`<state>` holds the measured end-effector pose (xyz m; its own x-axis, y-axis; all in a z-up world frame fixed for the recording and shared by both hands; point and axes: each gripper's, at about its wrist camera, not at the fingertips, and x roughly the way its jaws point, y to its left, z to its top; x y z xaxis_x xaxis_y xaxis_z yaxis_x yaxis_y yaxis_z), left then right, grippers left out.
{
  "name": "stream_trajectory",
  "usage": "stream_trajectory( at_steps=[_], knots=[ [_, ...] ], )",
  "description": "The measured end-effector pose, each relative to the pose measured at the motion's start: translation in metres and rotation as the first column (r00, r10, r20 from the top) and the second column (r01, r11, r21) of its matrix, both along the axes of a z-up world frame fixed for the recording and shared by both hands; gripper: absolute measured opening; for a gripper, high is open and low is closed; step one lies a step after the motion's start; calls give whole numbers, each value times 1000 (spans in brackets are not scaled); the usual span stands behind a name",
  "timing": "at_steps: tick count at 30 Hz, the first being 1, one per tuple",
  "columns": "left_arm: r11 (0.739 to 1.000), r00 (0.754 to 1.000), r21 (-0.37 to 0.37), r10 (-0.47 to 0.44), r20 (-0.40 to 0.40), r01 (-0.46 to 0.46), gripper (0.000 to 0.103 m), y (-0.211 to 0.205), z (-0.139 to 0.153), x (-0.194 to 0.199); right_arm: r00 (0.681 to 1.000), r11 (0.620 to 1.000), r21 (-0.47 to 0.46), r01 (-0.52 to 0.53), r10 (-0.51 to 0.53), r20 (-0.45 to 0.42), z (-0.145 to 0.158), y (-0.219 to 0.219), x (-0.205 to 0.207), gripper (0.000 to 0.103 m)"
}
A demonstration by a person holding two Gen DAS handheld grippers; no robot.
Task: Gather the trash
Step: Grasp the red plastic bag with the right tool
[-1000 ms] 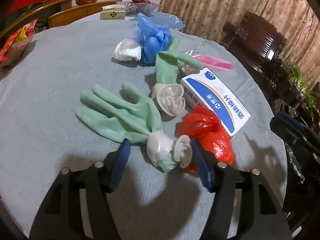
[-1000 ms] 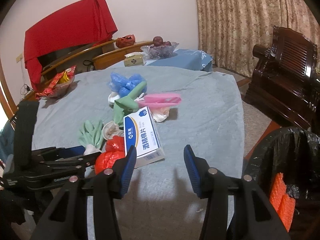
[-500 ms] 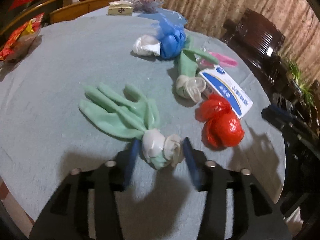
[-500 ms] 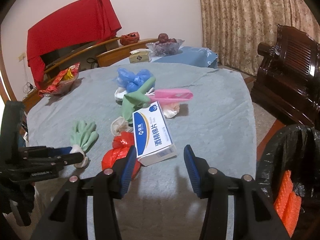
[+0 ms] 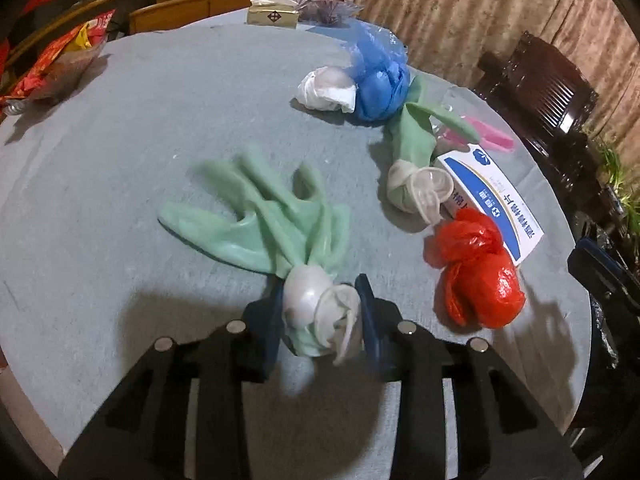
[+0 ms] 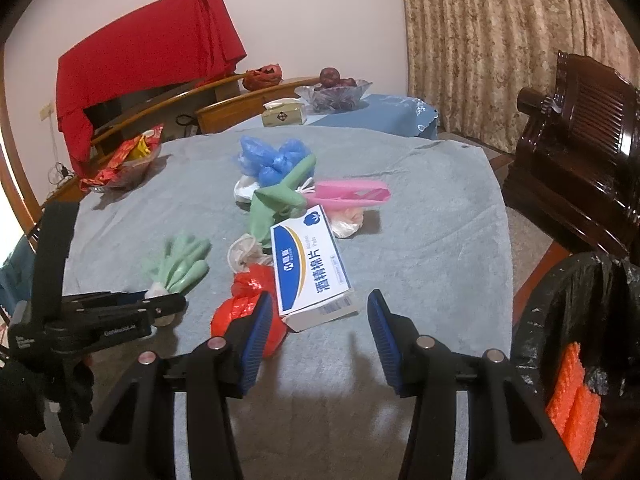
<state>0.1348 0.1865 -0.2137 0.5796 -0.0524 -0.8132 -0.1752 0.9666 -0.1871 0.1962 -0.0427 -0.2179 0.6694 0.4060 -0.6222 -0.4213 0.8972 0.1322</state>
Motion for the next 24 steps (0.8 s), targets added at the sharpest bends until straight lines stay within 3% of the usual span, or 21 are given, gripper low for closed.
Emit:
stream_trajectory(
  at_steps=[16,22,24],
  knots=[
    [997,997,74,-23,73,17,32,19,24,-19,998,999,-4,-37,37,-50,-20,51,-13,49],
    [996,995,88,-22,94,14,32,24,31,-26,997,996,-69,-50,45,-70,-35,70,-13,49],
    [996,995,90,-21,96,13,32,25,32,-27,996,995,-86,-50,44,-79,-40,72,-13,40]
  ],
)
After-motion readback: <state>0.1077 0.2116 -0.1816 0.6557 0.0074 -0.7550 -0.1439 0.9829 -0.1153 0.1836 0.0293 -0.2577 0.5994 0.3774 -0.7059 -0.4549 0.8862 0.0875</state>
